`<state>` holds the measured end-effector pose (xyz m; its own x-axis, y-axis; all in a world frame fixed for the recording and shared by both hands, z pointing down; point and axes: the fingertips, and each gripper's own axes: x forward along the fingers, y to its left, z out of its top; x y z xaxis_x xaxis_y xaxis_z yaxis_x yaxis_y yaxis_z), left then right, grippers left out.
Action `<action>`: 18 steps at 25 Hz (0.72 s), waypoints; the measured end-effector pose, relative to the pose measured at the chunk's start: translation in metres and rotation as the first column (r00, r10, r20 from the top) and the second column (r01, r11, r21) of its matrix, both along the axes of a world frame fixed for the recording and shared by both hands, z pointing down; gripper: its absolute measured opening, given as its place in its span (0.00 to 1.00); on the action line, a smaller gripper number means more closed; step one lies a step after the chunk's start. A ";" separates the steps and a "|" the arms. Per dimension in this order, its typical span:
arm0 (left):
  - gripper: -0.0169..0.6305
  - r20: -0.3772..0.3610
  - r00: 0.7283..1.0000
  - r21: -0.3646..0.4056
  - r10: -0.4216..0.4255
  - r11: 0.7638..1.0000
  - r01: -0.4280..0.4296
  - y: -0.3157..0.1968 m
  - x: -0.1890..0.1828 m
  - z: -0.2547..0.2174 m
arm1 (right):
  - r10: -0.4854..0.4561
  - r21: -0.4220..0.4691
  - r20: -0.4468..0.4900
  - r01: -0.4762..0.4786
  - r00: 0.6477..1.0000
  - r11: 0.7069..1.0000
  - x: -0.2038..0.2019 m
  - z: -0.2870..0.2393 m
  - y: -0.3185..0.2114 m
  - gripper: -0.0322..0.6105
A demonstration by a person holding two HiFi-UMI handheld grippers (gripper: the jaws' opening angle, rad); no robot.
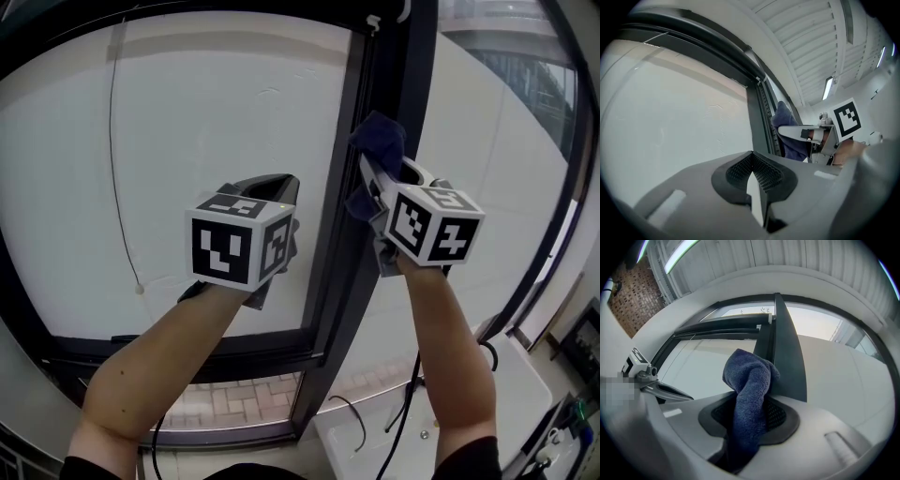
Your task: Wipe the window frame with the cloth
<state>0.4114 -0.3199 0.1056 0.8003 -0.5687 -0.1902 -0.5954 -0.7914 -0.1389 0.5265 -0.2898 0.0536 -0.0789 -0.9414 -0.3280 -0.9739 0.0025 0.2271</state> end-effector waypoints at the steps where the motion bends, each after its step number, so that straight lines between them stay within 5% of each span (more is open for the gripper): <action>1: 0.02 -0.004 1.000 -0.006 0.004 1.000 -0.004 0.001 -0.001 0.007 | 0.000 -0.004 -0.002 0.000 1.000 1.000 0.000 0.006 0.000 0.25; 11: 0.02 0.026 1.000 -0.103 -0.001 0.995 0.003 -0.003 -0.009 0.099 | -0.030 -0.025 0.059 0.031 0.998 0.999 0.001 0.080 -0.001 0.25; 18: 0.02 0.029 0.999 -0.040 0.022 0.999 -0.021 0.003 -0.008 0.137 | 0.002 -0.030 0.014 -0.002 1.000 1.000 0.001 0.132 0.001 0.25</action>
